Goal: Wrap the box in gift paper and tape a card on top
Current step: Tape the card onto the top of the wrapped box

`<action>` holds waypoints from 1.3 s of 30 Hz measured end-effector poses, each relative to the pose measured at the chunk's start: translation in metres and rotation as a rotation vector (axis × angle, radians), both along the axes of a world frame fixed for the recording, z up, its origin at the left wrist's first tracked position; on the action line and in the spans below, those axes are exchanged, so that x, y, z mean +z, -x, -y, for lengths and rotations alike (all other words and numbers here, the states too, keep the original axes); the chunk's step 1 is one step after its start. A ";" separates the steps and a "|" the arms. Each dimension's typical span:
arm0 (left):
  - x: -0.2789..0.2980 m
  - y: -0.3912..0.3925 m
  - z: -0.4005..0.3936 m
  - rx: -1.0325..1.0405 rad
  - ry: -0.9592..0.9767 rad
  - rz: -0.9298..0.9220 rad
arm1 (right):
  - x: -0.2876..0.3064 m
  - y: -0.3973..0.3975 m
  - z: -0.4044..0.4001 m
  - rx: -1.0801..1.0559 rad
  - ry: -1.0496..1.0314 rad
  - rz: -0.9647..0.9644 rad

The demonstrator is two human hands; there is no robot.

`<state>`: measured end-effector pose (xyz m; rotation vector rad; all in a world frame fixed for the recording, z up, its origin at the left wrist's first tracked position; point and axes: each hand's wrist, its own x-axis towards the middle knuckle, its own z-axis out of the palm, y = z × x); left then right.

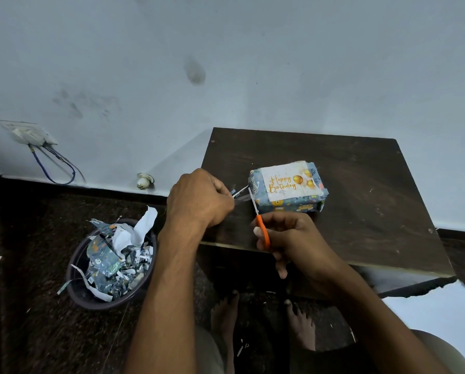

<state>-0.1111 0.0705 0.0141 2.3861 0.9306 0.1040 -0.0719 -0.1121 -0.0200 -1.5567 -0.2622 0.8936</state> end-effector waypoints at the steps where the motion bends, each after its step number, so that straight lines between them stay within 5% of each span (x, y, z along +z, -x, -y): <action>1: 0.000 0.000 0.000 0.001 0.000 -0.002 | 0.000 0.000 0.000 0.008 0.007 -0.001; 13: 0.012 0.007 -0.003 0.157 -0.029 0.032 | 0.002 -0.003 0.008 0.208 0.085 0.094; 18: 0.015 0.007 -0.003 0.184 -0.040 0.059 | -0.010 0.006 -0.001 0.211 0.427 0.664; 26: 0.017 0.008 -0.003 0.180 -0.028 0.066 | -0.006 0.014 -0.016 0.111 0.499 1.016; 39: 0.017 0.007 -0.002 0.192 -0.029 0.060 | -0.003 0.017 -0.040 0.205 0.652 1.062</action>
